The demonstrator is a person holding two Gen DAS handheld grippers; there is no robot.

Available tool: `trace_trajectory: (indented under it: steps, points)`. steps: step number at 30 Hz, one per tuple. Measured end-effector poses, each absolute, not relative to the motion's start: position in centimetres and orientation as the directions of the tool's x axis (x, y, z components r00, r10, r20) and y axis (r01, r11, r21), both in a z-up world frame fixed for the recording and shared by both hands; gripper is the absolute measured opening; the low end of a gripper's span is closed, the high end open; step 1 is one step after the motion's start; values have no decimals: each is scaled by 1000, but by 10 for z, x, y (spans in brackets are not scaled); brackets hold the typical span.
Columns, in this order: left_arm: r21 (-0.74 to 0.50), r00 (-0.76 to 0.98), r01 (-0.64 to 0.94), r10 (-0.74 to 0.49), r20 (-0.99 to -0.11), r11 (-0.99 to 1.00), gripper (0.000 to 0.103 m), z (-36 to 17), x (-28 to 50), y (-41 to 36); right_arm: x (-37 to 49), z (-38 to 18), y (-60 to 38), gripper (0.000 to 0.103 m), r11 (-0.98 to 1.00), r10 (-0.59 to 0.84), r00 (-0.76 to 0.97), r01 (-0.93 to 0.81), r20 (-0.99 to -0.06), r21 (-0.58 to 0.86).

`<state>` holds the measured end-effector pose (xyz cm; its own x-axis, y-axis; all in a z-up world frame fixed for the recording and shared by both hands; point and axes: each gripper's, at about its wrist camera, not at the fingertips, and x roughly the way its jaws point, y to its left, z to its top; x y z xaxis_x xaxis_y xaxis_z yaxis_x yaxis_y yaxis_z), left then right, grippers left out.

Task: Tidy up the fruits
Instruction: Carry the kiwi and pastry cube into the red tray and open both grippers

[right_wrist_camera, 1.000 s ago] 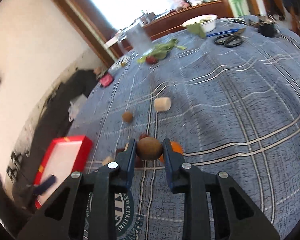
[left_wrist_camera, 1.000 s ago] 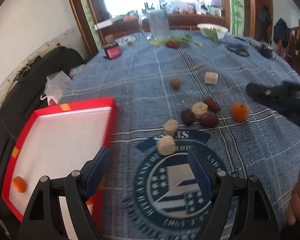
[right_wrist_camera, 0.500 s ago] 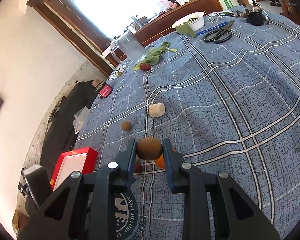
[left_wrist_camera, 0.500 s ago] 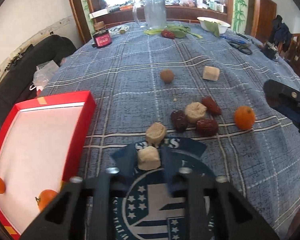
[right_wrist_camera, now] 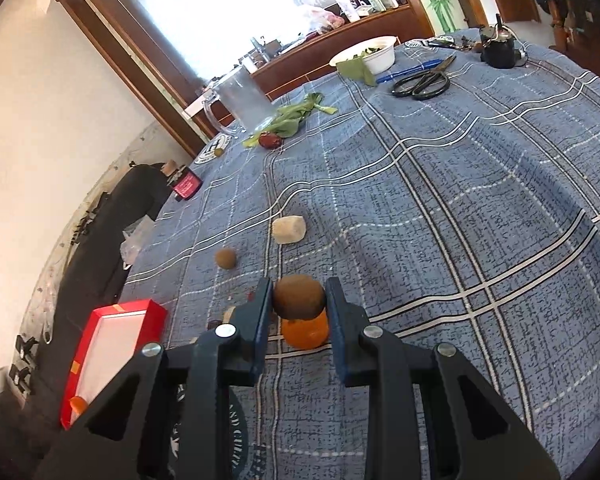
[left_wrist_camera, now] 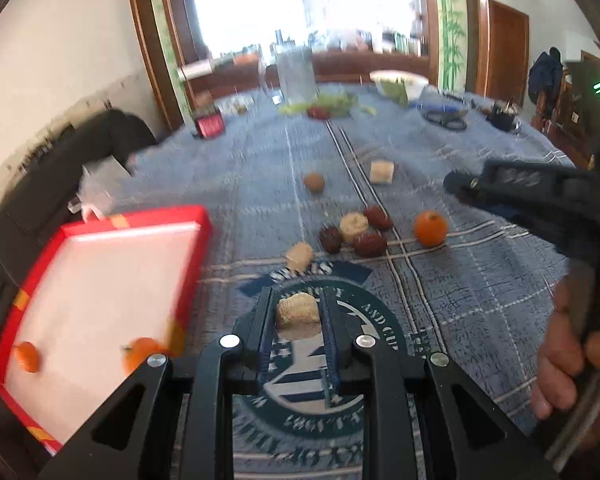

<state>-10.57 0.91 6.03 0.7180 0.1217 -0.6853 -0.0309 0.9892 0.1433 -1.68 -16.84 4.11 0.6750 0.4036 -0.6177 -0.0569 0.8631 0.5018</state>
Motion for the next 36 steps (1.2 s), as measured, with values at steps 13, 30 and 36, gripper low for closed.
trace_trajectory:
  steps: [13, 30, 36]
  points:
    - [206, 819, -162, 247, -517, 965, 21, 101, -146, 43, -23, 44, -163, 28, 914, 316, 717, -54, -622, 403]
    - [124, 807, -289, 311, -502, 949, 21, 101, -170, 114, -24, 41, -159, 28, 955, 209, 738, -12, -641, 298]
    - [105, 797, -325, 332, -504, 940, 21, 98, -178, 137, -26, 41, -156, 28, 963, 174, 744, 7, -645, 268]
